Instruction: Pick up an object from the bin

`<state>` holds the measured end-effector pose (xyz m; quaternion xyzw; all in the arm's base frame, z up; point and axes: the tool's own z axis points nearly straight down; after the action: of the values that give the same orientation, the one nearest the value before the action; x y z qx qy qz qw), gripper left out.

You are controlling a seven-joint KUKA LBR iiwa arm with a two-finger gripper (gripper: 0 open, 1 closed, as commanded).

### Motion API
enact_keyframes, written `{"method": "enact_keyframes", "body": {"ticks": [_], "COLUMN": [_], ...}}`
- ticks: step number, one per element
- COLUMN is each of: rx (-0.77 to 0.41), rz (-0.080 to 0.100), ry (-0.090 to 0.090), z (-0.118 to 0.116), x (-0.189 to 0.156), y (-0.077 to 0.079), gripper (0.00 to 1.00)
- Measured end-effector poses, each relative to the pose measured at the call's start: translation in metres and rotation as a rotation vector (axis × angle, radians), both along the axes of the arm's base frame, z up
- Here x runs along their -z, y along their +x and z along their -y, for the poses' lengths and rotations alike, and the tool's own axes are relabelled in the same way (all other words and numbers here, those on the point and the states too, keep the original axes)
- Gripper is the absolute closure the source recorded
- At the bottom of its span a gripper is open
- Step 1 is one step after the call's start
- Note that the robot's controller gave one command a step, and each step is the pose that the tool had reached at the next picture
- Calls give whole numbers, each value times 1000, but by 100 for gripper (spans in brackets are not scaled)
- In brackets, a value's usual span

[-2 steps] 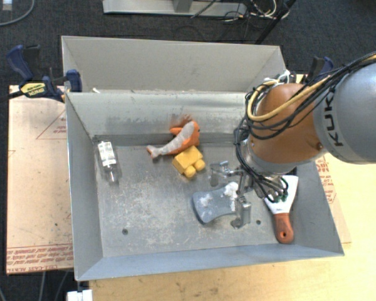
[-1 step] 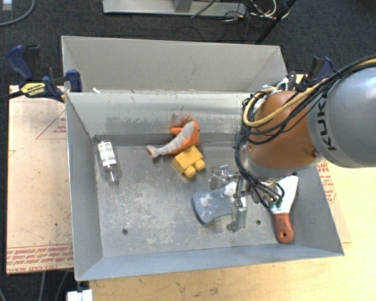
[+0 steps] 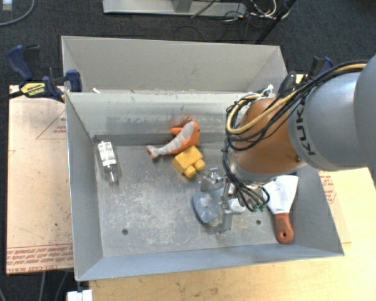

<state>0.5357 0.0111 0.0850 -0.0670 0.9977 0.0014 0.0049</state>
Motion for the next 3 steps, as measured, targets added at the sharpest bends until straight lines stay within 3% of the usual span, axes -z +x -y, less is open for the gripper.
{"method": "enact_keyframes", "body": {"ticks": [1, 2, 3], "rx": [-3, -3, 5], "rz": [-2, -2, 1], "ry": [0, 0, 1], "z": [-10, -10, -8], "x": [15, 15, -93], "y": [-2, -2, 6], "gripper": [100, 100, 100]}}
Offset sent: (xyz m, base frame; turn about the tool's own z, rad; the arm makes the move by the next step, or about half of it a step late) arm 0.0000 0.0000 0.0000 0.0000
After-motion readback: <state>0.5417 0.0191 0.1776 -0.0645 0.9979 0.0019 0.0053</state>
